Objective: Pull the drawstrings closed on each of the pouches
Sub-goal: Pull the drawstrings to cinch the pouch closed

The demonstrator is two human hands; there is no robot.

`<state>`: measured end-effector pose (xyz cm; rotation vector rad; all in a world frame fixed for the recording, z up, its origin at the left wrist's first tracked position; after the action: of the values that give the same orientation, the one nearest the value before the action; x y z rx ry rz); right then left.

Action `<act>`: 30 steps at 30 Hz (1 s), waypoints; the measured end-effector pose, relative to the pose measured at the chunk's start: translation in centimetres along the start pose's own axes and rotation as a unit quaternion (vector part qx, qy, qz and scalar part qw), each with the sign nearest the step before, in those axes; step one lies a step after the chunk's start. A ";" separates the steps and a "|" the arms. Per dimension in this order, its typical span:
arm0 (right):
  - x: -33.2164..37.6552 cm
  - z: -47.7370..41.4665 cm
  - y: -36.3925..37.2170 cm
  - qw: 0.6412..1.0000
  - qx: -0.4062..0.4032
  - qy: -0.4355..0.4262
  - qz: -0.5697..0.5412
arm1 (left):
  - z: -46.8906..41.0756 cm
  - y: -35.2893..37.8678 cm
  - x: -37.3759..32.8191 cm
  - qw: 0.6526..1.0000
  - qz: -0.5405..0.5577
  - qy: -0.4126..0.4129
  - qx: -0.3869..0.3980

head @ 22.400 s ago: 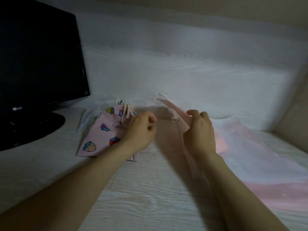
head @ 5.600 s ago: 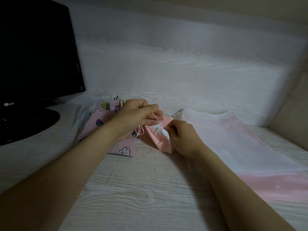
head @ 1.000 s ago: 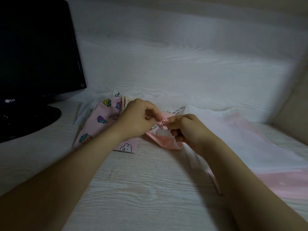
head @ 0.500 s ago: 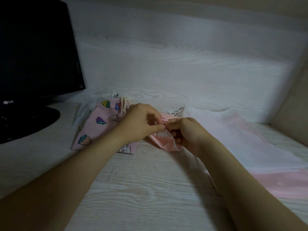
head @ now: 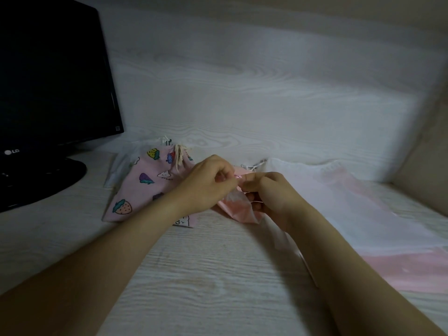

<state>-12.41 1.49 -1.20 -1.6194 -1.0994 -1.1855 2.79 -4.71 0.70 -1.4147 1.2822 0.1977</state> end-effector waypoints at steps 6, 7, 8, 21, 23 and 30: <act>-0.2 -0.3 -0.9 0.999 -0.042 0.010 0.014 | -1.1 -1.6 1.3 0.954 0.245 -0.168 -0.043; -0.2 -0.3 -0.9 0.999 -0.046 0.007 0.014 | -1.3 -2.1 1.5 0.934 0.305 -0.174 -0.072; -0.3 -0.4 -1.0 0.999 -0.049 0.004 0.018 | -1.4 -2.5 1.6 0.910 0.365 -0.173 -0.088; 0.2 -1.0 -1.4 0.943 -0.005 -0.145 0.300 | -1.3 -4.3 2.6 0.933 0.258 -0.174 -0.183; 0.5 -1.0 -1.5 0.900 -0.003 -0.174 0.399 | -1.1 -4.7 2.5 0.958 0.121 -0.131 -0.223; -0.1 -1.2 -1.2 0.881 -0.022 -0.158 0.445 | -1.1 -4.0 2.3 0.963 -0.041 -0.098 -0.246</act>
<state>-13.90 0.65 -0.92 -2.0541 -0.3721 -0.3390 6.10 -7.92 1.81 -1.8131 1.0454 0.6182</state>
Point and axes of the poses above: each hand's wrist, its own z-axis away from the middle knuckle, its own y-axis out of the palm, x = y × z, the point moved 5 cm from there along -z, towards the middle knuckle, and after that the axes turned 10 degrees about -y, right-handed, at the moved point
